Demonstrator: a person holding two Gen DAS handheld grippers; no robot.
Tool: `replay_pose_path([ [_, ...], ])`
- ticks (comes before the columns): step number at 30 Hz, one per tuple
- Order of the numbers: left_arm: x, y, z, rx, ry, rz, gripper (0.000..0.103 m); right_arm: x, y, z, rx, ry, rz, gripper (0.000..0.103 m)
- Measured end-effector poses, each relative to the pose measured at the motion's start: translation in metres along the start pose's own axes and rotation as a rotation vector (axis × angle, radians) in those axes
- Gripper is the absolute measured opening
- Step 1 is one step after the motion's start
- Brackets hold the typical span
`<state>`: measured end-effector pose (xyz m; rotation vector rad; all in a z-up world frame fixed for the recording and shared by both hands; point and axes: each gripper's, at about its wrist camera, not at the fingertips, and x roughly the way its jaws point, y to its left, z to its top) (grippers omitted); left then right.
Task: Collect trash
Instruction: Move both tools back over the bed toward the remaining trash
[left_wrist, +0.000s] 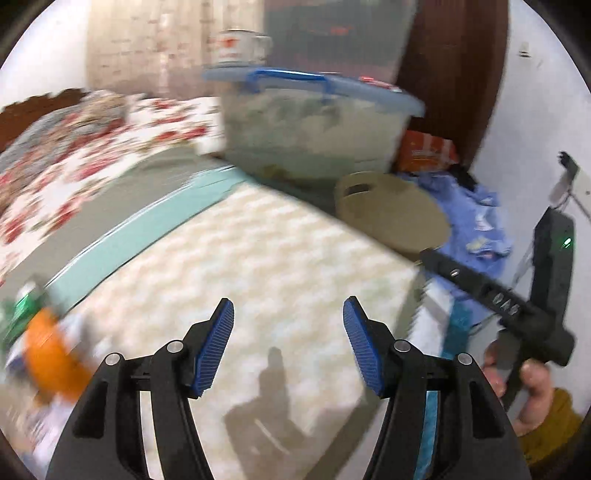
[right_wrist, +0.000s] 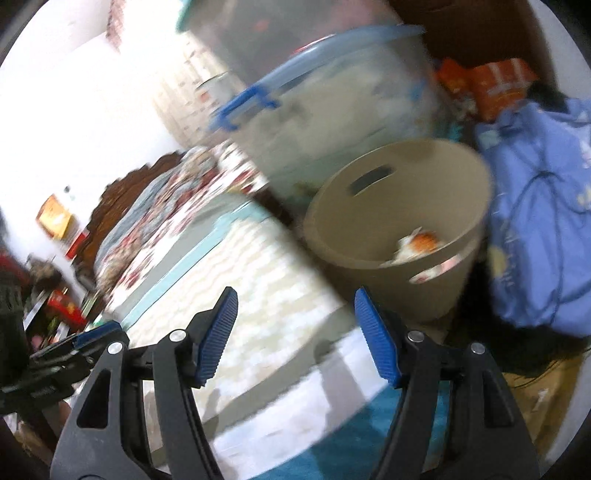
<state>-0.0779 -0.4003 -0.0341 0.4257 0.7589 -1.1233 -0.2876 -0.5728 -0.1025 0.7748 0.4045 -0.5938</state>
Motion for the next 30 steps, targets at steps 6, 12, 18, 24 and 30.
replay_pose_path([
  [6,-0.054,0.06,-0.047,-0.095,-0.031,0.173,0.059,0.016,0.073,-0.036,-0.108,0.098,0.086,0.068],
  [12,-0.11,0.123,-0.089,-0.21,-0.095,0.323,0.059,0.028,0.148,-0.07,-0.221,0.168,0.141,0.068],
  [18,-0.15,0.17,-0.127,-0.302,-0.142,0.446,0.059,0.038,0.206,-0.097,-0.341,0.183,0.148,0.068],
  [24,-0.173,0.2,-0.154,-0.356,-0.171,0.512,0.059,0.037,0.245,-0.125,-0.424,0.185,0.154,0.068],
  [30,-0.18,0.224,-0.172,-0.396,-0.219,0.585,0.059,0.045,0.255,-0.133,-0.44,0.203,0.117,0.067],
])
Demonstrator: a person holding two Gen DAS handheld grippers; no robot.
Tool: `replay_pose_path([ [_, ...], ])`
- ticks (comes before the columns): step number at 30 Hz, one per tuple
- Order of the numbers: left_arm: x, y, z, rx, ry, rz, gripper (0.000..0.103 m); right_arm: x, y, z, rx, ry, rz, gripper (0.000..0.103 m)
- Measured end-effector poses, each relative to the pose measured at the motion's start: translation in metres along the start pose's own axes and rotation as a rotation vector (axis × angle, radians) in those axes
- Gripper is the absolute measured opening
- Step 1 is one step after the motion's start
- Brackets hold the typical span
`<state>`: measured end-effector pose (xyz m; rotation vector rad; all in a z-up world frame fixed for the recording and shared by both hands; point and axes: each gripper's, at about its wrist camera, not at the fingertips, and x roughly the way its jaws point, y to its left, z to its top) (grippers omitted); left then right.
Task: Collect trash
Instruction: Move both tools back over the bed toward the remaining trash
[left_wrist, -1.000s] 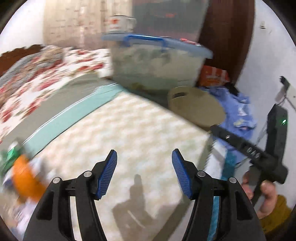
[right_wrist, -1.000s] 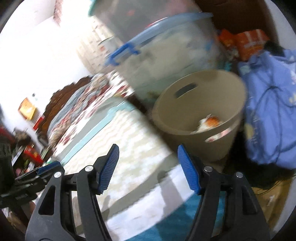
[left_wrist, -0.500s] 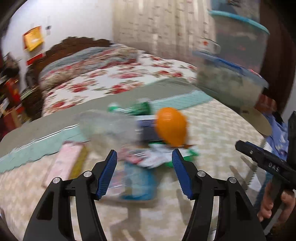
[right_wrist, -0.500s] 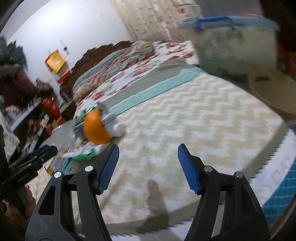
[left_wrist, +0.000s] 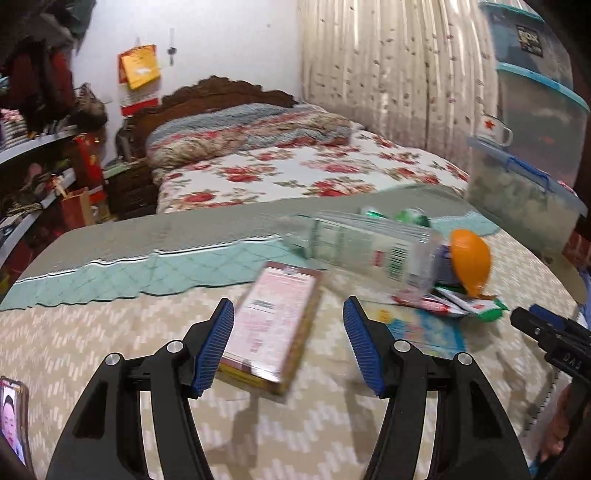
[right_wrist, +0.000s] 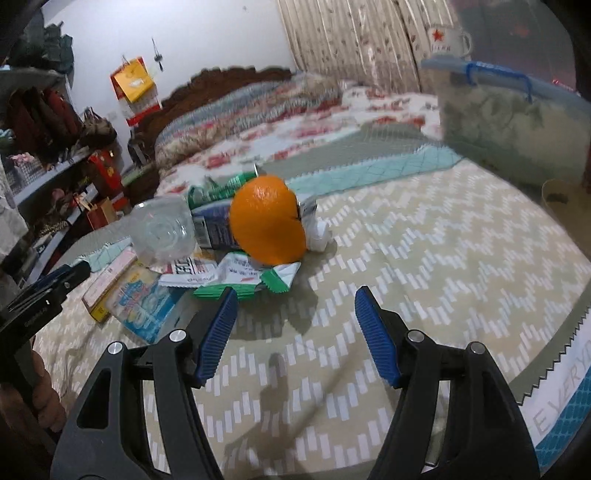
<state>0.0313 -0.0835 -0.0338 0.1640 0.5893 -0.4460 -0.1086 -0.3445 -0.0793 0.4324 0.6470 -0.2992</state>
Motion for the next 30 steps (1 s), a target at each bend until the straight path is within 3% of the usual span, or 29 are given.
replay_pose_path([
  [7,-0.014,0.017,-0.002,-0.065,-0.132,0.099,0.06,-0.011,-0.009,0.029,0.078,-0.123,-0.054,0.068],
  [11,-0.024,0.023,-0.004,-0.087,-0.18,0.127,0.061,-0.025,-0.004,0.034,0.045,-0.291,-0.183,0.068],
  [13,-0.031,0.017,-0.005,-0.068,-0.217,0.147,0.068,-0.027,-0.003,0.032,0.034,-0.338,-0.228,0.071],
  [19,-0.05,0.002,-0.01,0.008,-0.324,0.175,0.088,-0.035,0.008,0.026,-0.009,-0.384,-0.258,0.077],
  [26,-0.05,0.012,-0.009,-0.055,-0.321,0.196,0.094,-0.047,0.035,0.017,-0.131,-0.467,-0.267,0.088],
  [30,-0.048,0.007,-0.007,-0.032,-0.316,0.194,0.095,-0.047,0.03,0.02,-0.105,-0.459,-0.26,0.091],
])
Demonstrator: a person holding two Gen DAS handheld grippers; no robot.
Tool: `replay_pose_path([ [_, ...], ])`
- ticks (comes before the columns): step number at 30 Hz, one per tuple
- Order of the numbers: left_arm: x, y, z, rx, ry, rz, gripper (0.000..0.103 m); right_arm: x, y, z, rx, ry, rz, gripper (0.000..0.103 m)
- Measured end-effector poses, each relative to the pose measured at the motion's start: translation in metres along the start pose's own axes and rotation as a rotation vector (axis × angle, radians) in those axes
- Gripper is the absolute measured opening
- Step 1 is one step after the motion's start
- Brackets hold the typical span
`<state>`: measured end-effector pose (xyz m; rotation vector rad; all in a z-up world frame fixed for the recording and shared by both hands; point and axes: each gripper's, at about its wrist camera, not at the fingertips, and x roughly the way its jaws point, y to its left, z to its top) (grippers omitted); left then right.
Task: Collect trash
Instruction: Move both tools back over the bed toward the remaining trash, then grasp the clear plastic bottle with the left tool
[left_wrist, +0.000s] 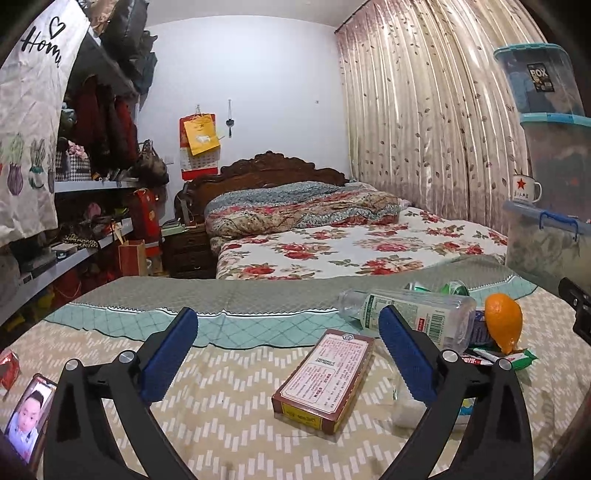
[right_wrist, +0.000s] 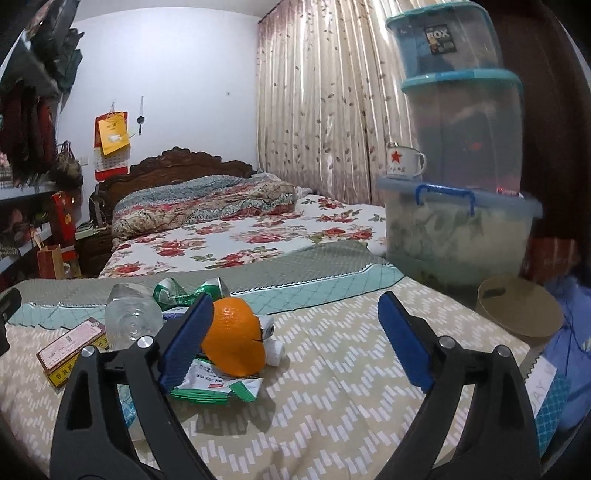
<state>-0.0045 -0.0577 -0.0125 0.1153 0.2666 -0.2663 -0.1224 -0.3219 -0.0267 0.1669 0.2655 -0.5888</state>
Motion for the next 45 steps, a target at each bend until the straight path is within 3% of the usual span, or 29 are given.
replay_pose_path([
  [3,0.006,0.0,0.0,0.004,0.027,-0.01,0.094,0.0,0.0,0.0,-0.011,-0.001,0.008,0.093],
  [11,0.027,0.023,-0.002,-0.116,0.135,-0.046,0.094,0.01,-0.004,0.001,-0.003,0.048,0.046,0.094],
  [19,0.028,0.018,-0.004,-0.099,0.146,-0.08,0.094,0.018,0.001,-0.001,-0.013,0.092,0.086,0.094],
  [24,0.029,0.013,-0.005,-0.085,0.171,-0.118,0.084,0.022,0.0,-0.001,0.001,0.129,0.122,0.091],
  [26,0.032,0.011,-0.004,-0.081,0.194,-0.149,0.079,0.029,0.003,-0.001,0.005,0.191,0.171,0.087],
  [28,0.039,0.016,-0.003,-0.117,0.249,-0.201,0.073,0.032,0.019,0.008,-0.024,0.223,0.288,0.087],
  [32,0.055,0.039,0.002,-0.276,0.356,-0.314,0.07,0.048,0.076,0.018,-0.211,0.312,0.49,0.087],
  [34,0.061,0.052,0.005,-0.348,0.394,-0.359,0.07,0.059,0.097,0.02,-0.241,0.341,0.547,0.088],
  [39,0.065,0.077,0.015,-0.425,0.421,-0.405,0.07,0.097,0.127,0.015,-0.251,0.423,0.547,0.087],
  [40,0.065,0.078,0.017,-0.422,0.425,-0.409,0.07,0.102,0.128,0.013,-0.239,0.448,0.546,0.072],
  [41,0.066,0.078,0.018,-0.417,0.432,-0.414,0.07,0.108,0.129,0.008,-0.222,0.491,0.544,0.067],
  [45,0.073,0.07,0.021,-0.422,0.499,-0.514,0.077,0.083,0.12,0.006,-0.155,0.47,0.592,0.066],
])
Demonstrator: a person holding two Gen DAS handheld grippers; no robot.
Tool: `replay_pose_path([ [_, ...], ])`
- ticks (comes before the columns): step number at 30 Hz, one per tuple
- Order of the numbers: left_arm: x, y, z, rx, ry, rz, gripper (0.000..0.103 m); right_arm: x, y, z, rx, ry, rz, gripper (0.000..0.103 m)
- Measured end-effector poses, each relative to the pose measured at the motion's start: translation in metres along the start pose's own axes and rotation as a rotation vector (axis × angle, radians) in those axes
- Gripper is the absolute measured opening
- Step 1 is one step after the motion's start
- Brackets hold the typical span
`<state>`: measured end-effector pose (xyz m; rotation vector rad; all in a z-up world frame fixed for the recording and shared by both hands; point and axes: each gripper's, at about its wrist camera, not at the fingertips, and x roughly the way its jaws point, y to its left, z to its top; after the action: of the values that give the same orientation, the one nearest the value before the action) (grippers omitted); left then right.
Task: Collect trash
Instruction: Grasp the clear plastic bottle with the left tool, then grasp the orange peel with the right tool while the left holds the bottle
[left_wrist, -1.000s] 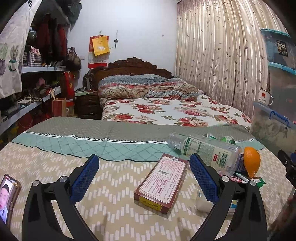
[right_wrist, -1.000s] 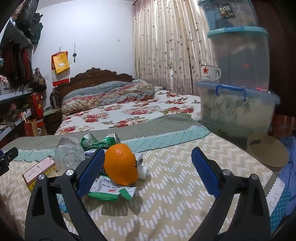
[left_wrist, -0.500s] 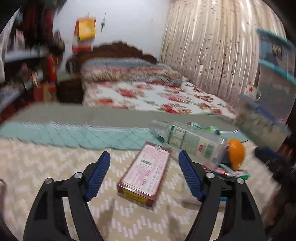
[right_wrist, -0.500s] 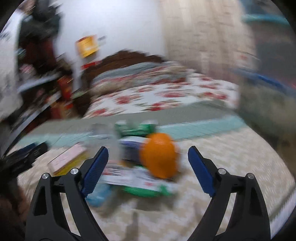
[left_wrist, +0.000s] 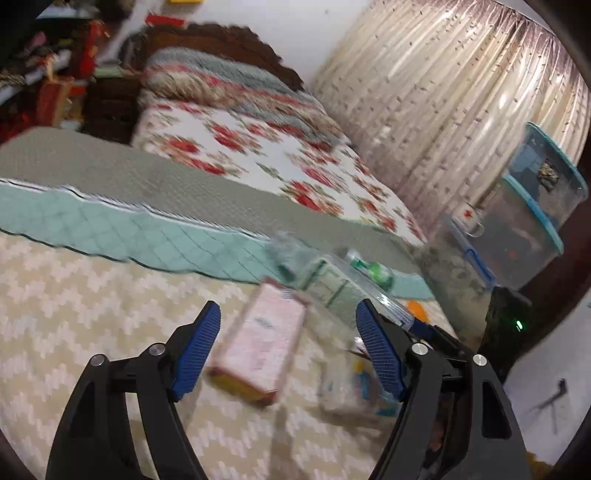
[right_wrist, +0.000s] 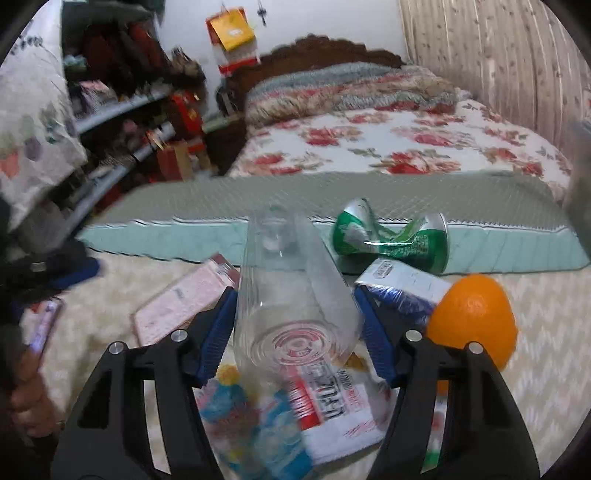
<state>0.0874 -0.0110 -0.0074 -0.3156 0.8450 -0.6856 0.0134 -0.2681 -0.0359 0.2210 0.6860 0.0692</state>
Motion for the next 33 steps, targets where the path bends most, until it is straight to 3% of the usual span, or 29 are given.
replay_pose_path([
  [4,0.008,-0.008,0.0,-0.006,0.062,-0.074,0.091,-0.04,0.052,-0.031,-0.181,-0.119,-0.088,0.066],
  [8,0.021,-0.018,-0.007,0.036,0.141,-0.077,0.091,-0.063,0.112,-0.077,-0.43,-0.217,-0.125,0.066],
  [9,0.026,-0.019,-0.011,0.048,0.171,-0.053,0.095,-0.064,0.121,-0.085,-0.462,-0.211,-0.102,0.066],
  [11,0.028,-0.021,-0.019,0.076,0.178,-0.008,0.093,-0.067,0.136,-0.102,-0.515,-0.205,-0.039,0.069],
  [12,0.03,-0.023,-0.023,0.095,0.188,0.005,0.09,-0.07,0.144,-0.11,-0.551,-0.203,0.025,0.076],
  [14,0.034,-0.021,-0.03,0.103,0.218,0.022,0.087,-0.073,0.147,-0.117,-0.572,-0.197,0.067,0.077],
  [16,0.037,-0.017,-0.038,0.109,0.235,0.044,0.083,-0.076,0.136,-0.113,-0.52,-0.165,0.145,0.078],
  [19,0.032,-0.02,-0.044,0.152,0.224,0.063,0.082,-0.083,0.11,-0.106,-0.412,-0.165,0.164,0.077],
  [23,0.025,-0.021,-0.051,0.169,0.221,0.078,0.082,-0.098,0.07,-0.103,-0.302,-0.19,0.06,0.073],
  [26,0.017,-0.024,-0.055,0.189,0.21,0.085,0.082,-0.107,0.018,-0.092,-0.145,-0.187,-0.042,0.064],
  [29,0.008,-0.032,-0.062,0.22,0.202,0.093,0.083,-0.094,-0.021,-0.076,-0.015,-0.118,-0.149,0.052],
  [33,-0.001,-0.046,-0.073,0.275,0.2,0.147,0.089,-0.064,-0.046,-0.059,0.037,-0.038,-0.161,0.046],
])
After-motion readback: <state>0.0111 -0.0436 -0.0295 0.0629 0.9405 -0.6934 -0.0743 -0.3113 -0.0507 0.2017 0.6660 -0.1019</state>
